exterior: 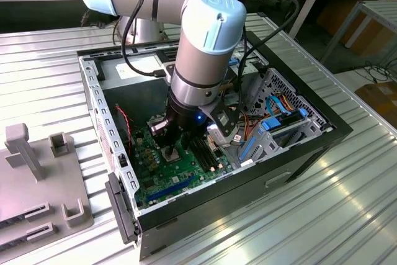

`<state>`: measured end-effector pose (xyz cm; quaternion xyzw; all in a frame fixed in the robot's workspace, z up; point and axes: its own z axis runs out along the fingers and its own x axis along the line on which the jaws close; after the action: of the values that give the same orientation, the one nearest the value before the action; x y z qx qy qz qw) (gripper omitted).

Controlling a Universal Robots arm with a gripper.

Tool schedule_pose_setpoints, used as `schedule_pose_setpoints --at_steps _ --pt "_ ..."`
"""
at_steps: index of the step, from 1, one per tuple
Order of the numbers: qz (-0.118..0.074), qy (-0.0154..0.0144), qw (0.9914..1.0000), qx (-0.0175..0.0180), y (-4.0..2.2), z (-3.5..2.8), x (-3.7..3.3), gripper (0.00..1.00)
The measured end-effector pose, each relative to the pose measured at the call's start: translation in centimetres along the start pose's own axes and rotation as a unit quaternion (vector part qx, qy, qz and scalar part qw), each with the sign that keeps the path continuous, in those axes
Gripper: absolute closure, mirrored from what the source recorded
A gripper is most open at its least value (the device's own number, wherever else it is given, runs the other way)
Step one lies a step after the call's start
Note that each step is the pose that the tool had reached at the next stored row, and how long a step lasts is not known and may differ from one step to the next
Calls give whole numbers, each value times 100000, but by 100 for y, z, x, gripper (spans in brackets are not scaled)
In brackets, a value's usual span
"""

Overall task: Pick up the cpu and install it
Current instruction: 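Place the cpu into insertion slot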

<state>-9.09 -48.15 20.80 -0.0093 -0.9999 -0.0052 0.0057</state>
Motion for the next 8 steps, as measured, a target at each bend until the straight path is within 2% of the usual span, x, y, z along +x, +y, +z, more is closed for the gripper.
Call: schedule_pose_setpoints --at_steps 8 --pt "0 -3 100000 -8 -2 13 -1 57"
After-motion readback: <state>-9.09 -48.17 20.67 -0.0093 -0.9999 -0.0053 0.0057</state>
